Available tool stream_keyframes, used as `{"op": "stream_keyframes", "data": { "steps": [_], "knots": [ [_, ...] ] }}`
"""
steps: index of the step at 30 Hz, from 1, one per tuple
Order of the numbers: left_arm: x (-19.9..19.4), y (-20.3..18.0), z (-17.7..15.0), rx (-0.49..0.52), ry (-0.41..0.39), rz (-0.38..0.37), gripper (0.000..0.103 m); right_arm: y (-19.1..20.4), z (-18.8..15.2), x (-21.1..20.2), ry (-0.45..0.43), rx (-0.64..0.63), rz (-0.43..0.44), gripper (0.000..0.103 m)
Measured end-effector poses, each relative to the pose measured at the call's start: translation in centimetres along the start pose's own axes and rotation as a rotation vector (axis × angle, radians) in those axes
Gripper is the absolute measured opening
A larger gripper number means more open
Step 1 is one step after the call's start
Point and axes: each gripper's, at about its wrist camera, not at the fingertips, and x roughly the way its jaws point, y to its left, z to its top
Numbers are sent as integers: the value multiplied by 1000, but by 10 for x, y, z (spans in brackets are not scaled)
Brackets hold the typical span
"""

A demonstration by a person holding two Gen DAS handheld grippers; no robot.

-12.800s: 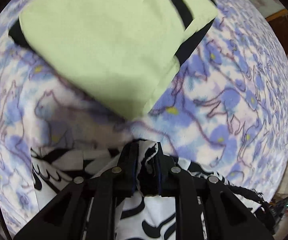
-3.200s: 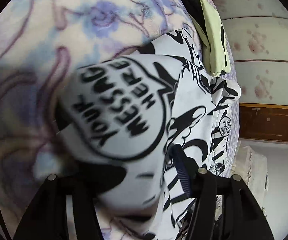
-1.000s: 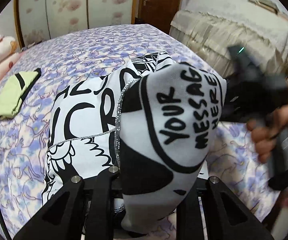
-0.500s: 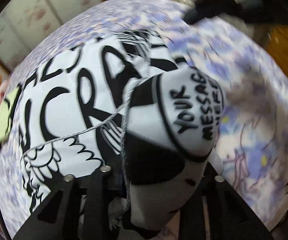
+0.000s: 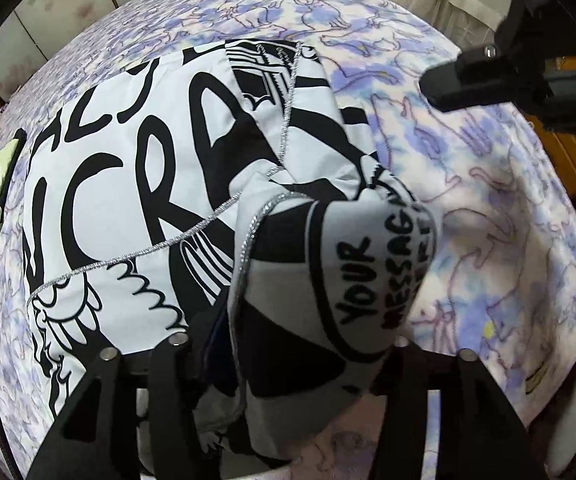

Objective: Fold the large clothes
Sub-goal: 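Fold the lifted bundle end over onto the bundle with the left gripper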

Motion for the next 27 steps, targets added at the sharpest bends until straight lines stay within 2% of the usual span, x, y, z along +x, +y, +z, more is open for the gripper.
{"op": "stream_keyframes", "data": {
  "steps": [1, 3, 5, 6, 7, 9, 11, 13, 17, 19, 20, 24, 27],
  "knots": [
    [-6, 1, -1, -10, 4, -17, 65, 0, -1, -2, 0, -1, -10, 2],
    [-19, 7, -1, -54, 17, -89, 70, 0, -4, -6, 2, 2, -26, 3],
    [-39, 16, 0, -112, 10, -146, 78, -1, -6, -8, -2, 3, -41, 19],
    [-47, 20, 0, -132, 1, -155, 88, 1, -7, -10, -7, -2, -61, 23],
    [-59, 27, 0, -161, -16, -157, 93, 2, -8, -10, -8, -10, -72, 30],
    [-76, 39, 1, -197, -36, -142, 93, 4, -10, -8, 7, -18, -62, 37],
    [-92, 54, 4, -238, -46, -111, 94, 5, -13, -4, 29, -10, -43, 51],
    [-99, 69, 2, -270, -45, -72, 99, 8, -16, 3, 62, 0, -34, 58],
    [-99, 106, -4, -327, -1, 17, 101, 20, -24, 21, 134, 0, -28, 59],
    [-89, 122, -8, -370, 50, 3, 101, 29, -28, 28, 150, -13, -38, 63],
    [-80, 134, -12, -412, 105, -14, 101, 34, -29, 30, 151, -23, -41, 67],
    [-58, 159, -26, -500, 204, -12, 101, 55, -33, 42, 167, -100, -37, 68],
    [-44, 168, -35, -516, 254, 7, 101, 69, -35, 52, 173, -175, -91, 68]
  ]
}}
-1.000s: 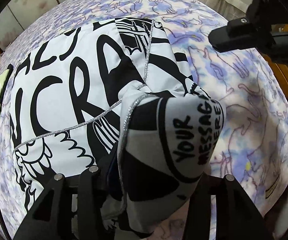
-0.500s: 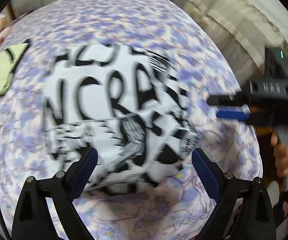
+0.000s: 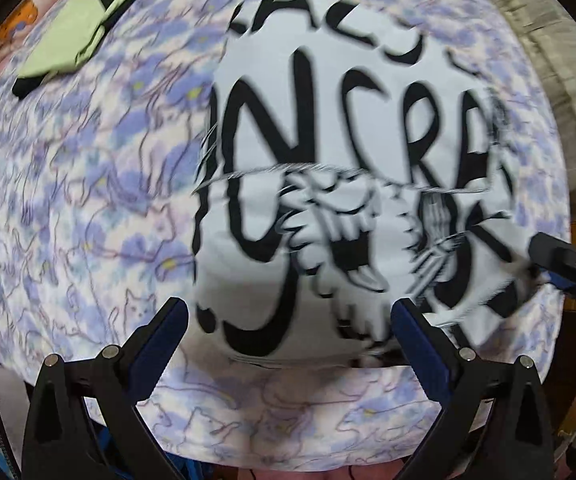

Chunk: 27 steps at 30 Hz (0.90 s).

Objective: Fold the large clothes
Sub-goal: 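Fold the lifted bundle end over onto the bundle with the left gripper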

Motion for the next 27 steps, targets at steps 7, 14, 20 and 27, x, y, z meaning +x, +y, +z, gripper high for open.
{"op": "stream_keyframes", "data": {
  "steps": [7, 14, 20, 27],
  "knots": [
    [19, 12, 2, -36, 41, -32, 101, 3, -9, 14, 42, -78, -109, 26],
    [23, 17, 4, 4, 36, -8, 96, -31, -40, 28, 72, 15, -73, 14],
    [35, 28, -2, -59, 48, -78, 79, -42, -54, 40, 17, 26, -100, 13],
    [52, 31, -3, -51, 65, -36, 78, -43, -51, 68, 16, 16, -170, 14]
  ]
}}
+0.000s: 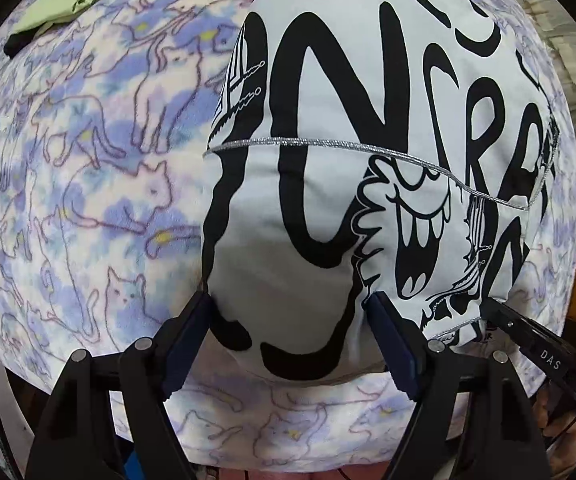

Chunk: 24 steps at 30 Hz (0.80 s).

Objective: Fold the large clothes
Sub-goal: 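Fold the lifted bundle end over onto the bundle with the left gripper, then grasp the folded bundle edge with both grippers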

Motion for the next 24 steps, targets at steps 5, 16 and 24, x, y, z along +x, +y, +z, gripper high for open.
{"op": "stream_keyframes", "data": {
  "steps": [5, 16, 24],
  "knots": [
    [11, -18, 6, 47, -33, 5, 79, 1, 2, 5, -2, 7, 2, 14],
    [14, 28, 7, 98, -33, -207, 79, -3, 4, -8, 6, 17, 5, 14],
    [-28, 33, 13, 153, -38, -195, 69, 9, 7, -44, -10, 3, -22, 19]
  ]
}}
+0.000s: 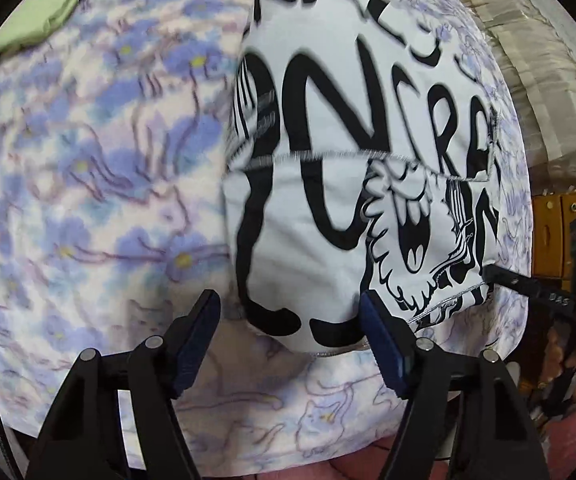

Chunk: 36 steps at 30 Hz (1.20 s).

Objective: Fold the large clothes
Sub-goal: 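Grasp the folded bundle edge with both grippers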

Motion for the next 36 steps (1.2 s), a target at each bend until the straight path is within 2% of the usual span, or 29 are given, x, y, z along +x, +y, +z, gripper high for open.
{"op": "stream_keyframes", "data": {
  "steps": [2, 4, 7, 8, 10, 12, 13, 15, 16, 20, 22, 24, 25, 30, 33, 36],
  "knots": [
    [-20, -4, 4, 21, -24, 6, 69, 14, 6, -23, -40, -58, -73, 19],
    [-38, -13, 11, 31, -53, 2, 69, 29, 12, -41, -76, -100, -89, 19],
    [-59, -29, 32, 33, -122, -29, 69, 54, 30, -61, -147, -168, -26, 19],
    [-62, -35, 42, 34, -150, -48, 68, 64, 38, -63, -171, -195, 27, 19],
    [-63, -42, 58, 36, -186, -65, 57, 77, 55, -59, -202, -209, 110, 19],
    [-54, -50, 80, 24, -209, -67, 48, 93, 72, -47, -218, -205, 156, 19],
    [-48, -52, 90, 13, -209, -64, 36, 100, 83, -37, -224, -207, 189, 19],
    [-29, -53, 111, -25, -199, -100, 17, 112, 99, -21, -222, -212, 245, 10],
    [-19, -49, 117, -43, -188, -121, 10, 118, 109, -8, -222, -211, 287, 3],
    [17, -43, 136, -86, -157, -148, 7, 128, 135, 31, -154, -216, 346, 0],
    [26, -39, 140, -102, -165, -160, 7, 130, 141, 46, -117, -241, 328, 0],
    [31, -38, 146, -96, -183, -158, 7, 128, 148, 61, -100, -256, 264, 0],
    [34, -37, 149, -92, -183, -149, 7, 124, 151, 65, -95, -252, 287, 0],
    [40, -26, 167, -93, -226, -175, 5, 88, 165, 60, -153, -165, 289, 0],
    [37, -16, 175, -154, -269, -197, 5, 60, 168, 53, -178, -91, 301, 0],
    [36, -9, 181, -168, -287, -196, 5, 34, 162, 40, -205, -55, 304, 0]
  ]
}}
